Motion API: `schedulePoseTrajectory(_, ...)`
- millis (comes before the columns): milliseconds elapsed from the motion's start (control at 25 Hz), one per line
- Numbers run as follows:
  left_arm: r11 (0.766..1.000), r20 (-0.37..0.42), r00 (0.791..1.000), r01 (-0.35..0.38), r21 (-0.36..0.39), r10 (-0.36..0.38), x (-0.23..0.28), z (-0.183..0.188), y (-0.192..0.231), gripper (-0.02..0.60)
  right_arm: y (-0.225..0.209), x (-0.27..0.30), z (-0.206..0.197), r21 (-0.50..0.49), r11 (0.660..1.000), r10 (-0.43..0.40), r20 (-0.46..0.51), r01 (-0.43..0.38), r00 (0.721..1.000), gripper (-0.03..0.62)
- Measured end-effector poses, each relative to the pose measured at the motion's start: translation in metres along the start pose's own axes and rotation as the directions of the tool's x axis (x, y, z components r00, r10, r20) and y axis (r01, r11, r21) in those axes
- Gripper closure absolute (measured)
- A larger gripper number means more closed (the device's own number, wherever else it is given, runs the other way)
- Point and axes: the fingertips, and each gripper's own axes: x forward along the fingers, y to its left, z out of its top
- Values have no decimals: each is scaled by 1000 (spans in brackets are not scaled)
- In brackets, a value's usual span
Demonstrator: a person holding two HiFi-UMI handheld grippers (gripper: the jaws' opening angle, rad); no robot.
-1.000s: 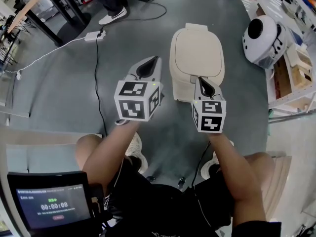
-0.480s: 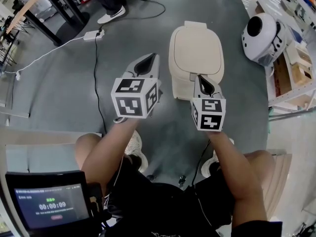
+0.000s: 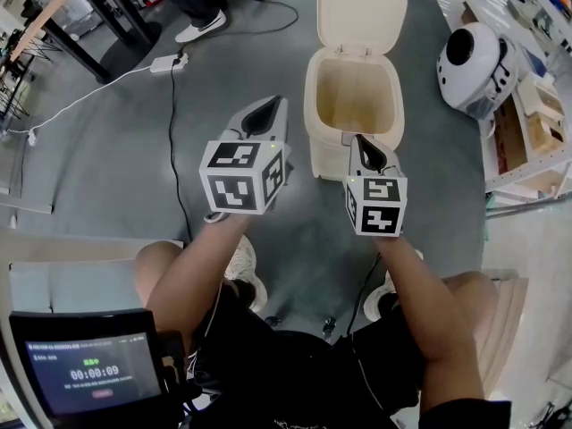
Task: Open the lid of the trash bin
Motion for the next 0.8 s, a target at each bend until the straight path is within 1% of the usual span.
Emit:
schedulePoseTrajectory(280, 1000, -3, 1000, -4, 2, 4, 0, -1, 2, 583, 1, 1, 1, 1, 1000, -1, 5, 1, 1000, 589)
schedulePoseTrajectory(440, 1000, -3, 1000, 2, -3, -2, 0, -1, 1, 583, 1, 1, 2, 32, 999, -1, 10, 1, 1000, 589)
schedulePoseTrajectory(800, 1000, -9, 1000, 8, -8, -8, -1, -2, 1, 583, 1, 1, 2, 61, 998, -1, 14, 0, 1000, 589)
